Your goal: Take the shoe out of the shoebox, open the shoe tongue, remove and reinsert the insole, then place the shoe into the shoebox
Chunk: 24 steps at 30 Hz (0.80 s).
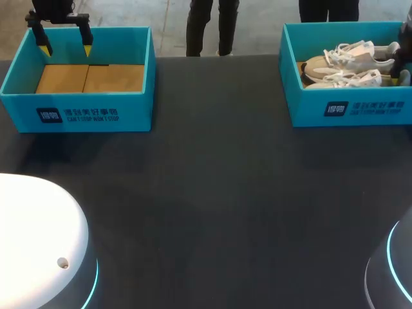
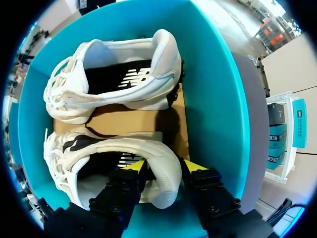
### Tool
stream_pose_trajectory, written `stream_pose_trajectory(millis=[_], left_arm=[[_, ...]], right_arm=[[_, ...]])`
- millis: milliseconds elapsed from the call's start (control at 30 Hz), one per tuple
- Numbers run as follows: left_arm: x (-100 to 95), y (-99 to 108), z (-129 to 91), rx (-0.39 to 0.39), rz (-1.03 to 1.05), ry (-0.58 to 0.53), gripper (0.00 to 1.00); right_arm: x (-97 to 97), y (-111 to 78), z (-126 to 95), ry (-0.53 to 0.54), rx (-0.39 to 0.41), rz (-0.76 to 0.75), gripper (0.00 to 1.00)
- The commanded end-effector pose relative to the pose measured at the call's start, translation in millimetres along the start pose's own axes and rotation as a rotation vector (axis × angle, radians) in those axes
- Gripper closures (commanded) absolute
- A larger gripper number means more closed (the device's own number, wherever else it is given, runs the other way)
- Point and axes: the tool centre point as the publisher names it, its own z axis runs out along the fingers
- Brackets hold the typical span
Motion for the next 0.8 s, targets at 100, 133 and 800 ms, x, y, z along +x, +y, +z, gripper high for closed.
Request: stream_pose_trajectory(millis=[100, 133, 800], left_arm=[[0.0, 0.0, 0.0, 0.0, 0.0, 0.0, 0.0], [0.0, 0.0, 0.0, 0.0, 0.0, 0.0, 0.0], [0.0, 0.0, 0.0, 0.0, 0.0, 0.0, 0.0]], right_arm=[[0.0, -2.1, 2.4, -0.013, -0.009, 0.006, 0.56], [0.2, -2.4, 0.6, -0.017, -0.012, 0.005, 0.56], [-6.6, 0.0, 7.5, -0.026, -0.014, 0.016, 0.54]])
